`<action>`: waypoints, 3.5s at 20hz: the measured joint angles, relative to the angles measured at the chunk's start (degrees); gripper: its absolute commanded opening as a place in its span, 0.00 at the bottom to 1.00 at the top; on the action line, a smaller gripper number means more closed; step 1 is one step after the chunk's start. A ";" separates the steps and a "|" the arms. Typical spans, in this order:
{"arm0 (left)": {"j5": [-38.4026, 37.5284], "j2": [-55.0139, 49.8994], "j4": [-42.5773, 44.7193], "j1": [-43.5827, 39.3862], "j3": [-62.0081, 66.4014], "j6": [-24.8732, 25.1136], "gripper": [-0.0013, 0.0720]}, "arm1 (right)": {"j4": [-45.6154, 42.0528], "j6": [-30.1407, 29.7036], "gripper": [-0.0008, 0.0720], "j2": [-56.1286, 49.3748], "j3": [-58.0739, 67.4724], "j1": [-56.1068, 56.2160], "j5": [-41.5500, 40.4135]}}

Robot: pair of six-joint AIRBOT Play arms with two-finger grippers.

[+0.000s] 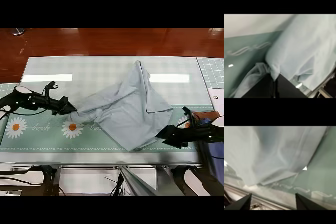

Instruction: Fold the shirts.

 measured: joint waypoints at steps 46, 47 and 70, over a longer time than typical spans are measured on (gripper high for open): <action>-0.85 59.71 13.44 5.64 51.84 -15.78 0.05 | -9.38 8.35 0.05 18.01 89.07 6.32 11.52; -2.80 60.19 14.14 5.68 50.51 -16.50 0.05 | -9.66 8.52 0.05 18.88 87.08 6.29 11.85; 22.58 8.55 1.73 -7.48 15.58 -12.74 0.98 | 12.85 0.48 0.78 -40.39 60.02 5.53 -17.64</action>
